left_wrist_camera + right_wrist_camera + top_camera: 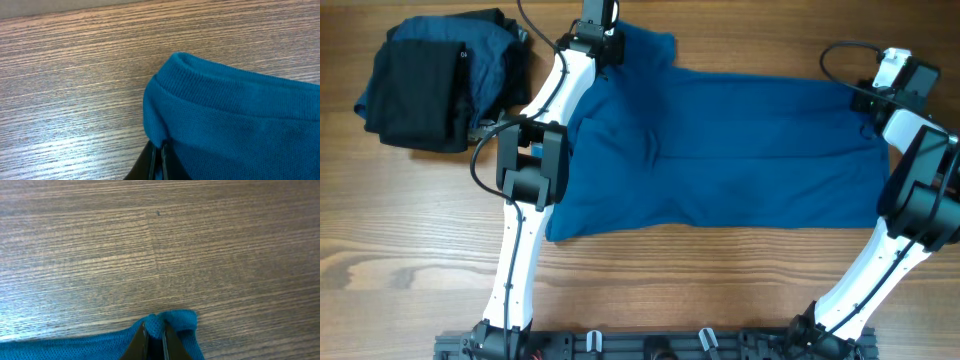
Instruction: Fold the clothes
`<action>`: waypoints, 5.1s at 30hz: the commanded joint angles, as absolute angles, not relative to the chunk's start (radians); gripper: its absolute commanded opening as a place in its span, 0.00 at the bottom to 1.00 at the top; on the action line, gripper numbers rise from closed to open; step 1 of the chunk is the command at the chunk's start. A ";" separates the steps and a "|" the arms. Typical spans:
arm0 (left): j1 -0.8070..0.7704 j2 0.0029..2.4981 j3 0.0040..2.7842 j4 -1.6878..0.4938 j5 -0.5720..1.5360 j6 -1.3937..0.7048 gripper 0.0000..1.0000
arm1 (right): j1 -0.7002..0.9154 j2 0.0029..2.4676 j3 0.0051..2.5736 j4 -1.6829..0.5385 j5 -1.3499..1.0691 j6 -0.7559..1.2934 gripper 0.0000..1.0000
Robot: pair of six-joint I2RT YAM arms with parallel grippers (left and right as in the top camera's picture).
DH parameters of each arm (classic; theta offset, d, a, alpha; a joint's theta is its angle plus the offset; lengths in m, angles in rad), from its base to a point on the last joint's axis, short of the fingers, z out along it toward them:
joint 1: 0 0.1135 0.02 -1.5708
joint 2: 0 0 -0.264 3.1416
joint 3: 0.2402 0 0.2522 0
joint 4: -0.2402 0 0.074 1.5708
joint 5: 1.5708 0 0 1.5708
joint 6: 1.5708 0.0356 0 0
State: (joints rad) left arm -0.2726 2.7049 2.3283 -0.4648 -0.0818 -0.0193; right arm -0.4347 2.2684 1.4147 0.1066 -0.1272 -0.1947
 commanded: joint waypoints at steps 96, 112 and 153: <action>-0.172 1.846 1.191 -1.055 0.030 -0.428 0.04 | -0.575 1.939 1.250 -0.801 0.052 -0.075 0.04; -0.172 1.843 1.268 -1.129 0.033 -0.424 0.06 | -0.577 1.879 1.468 -1.009 0.052 -0.023 0.66; -0.244 2.206 1.571 -0.805 0.050 -0.343 0.04 | -0.531 1.861 0.934 -0.293 -0.150 0.130 0.04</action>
State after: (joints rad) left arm -0.2485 2.1689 1.5757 -0.8856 0.1101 -0.4088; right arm -0.5476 1.8084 0.9657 -0.3420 -0.1684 0.1165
